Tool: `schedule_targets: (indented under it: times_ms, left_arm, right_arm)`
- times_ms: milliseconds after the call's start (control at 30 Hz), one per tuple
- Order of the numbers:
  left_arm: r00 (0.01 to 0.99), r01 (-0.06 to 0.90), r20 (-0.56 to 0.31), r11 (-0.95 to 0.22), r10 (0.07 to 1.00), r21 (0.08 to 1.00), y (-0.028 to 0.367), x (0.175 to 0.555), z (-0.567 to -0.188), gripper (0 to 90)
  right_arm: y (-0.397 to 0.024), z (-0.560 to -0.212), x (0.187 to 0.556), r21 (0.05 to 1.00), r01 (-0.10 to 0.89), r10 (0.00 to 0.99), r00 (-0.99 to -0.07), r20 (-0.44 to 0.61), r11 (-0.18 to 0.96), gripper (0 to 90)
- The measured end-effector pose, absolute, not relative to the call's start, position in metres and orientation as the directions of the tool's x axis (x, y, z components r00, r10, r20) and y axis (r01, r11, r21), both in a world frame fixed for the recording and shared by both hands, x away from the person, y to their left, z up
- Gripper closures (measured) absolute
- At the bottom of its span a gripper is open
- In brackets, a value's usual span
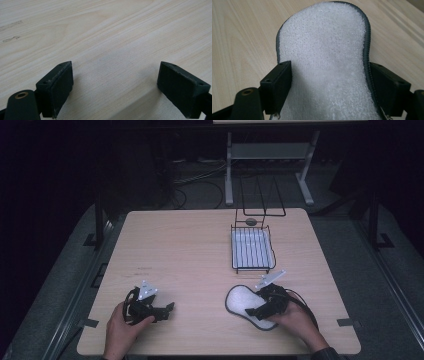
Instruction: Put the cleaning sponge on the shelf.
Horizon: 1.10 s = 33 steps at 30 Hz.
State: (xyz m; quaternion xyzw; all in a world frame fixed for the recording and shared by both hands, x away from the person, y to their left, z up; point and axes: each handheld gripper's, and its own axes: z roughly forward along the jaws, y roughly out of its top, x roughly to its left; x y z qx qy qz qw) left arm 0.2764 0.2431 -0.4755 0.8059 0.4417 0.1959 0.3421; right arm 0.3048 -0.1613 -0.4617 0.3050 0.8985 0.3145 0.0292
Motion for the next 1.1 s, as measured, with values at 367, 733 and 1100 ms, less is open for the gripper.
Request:
schedule_targets:
  times_ms: [367, 733, 1100]
  left_arm:
    - [0.532, 0.578, 0.012, -0.374, 0.846, 0.725, 0.243, 0.276, -0.475, 12.7]
    - [0.531, 0.578, 0.010, -0.371, 0.847, 0.727, 0.243, 0.276, -0.476, 12.7]
    - [0.531, 0.578, 0.011, -0.372, 0.847, 0.726, 0.243, 0.276, -0.476, 12.7]
  right_arm:
    - [-0.163, -0.461, 0.304, 0.588, 0.526, 0.562, -0.815, 0.141, 0.615, 26.0]
    - [-0.164, -0.455, 0.303, 0.596, 0.512, 0.563, -0.818, 0.119, 0.618, 32.3]
    - [-0.172, -0.447, 0.302, 0.631, 0.499, 0.562, -0.819, 0.119, 0.594, 47.1]
